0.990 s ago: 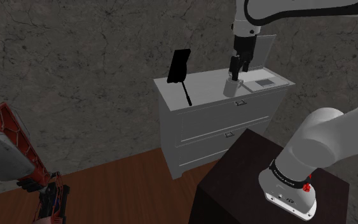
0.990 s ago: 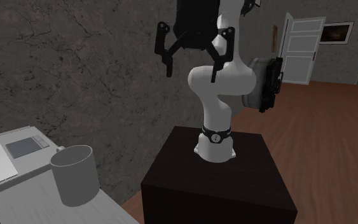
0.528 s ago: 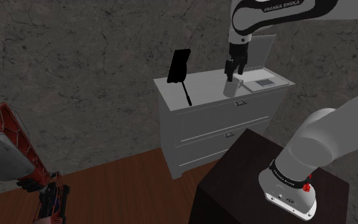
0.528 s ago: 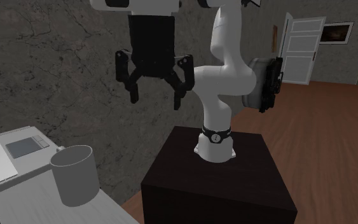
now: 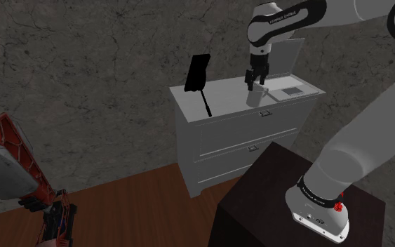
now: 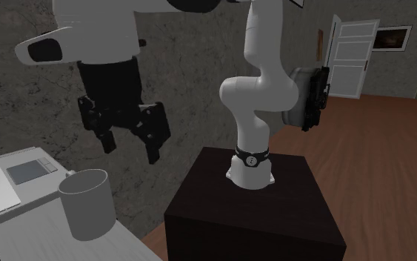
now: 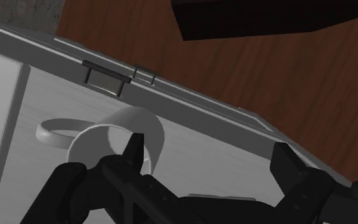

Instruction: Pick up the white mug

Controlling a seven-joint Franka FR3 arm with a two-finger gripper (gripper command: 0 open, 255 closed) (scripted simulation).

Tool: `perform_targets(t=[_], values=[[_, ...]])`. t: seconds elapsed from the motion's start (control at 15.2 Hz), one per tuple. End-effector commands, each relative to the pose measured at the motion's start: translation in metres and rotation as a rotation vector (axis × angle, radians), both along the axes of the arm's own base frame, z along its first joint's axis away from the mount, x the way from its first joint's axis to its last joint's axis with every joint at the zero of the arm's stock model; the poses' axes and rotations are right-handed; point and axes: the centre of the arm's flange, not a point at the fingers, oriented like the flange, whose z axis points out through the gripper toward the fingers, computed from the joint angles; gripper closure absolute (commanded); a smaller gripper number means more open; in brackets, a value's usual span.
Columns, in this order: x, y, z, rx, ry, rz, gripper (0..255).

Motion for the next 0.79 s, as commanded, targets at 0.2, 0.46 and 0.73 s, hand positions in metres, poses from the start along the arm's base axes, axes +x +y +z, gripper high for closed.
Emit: perform_targets(t=[0.2, 0.46, 0.73], values=[[0.028, -0.052, -0.036, 0.016, 0.010, -0.050, 0], [0.030, -0.055, -0.054, 0.017, 0.011, -0.053, 0], [0.030, -0.055, -0.079, 0.017, 0.011, -0.053, 0]])
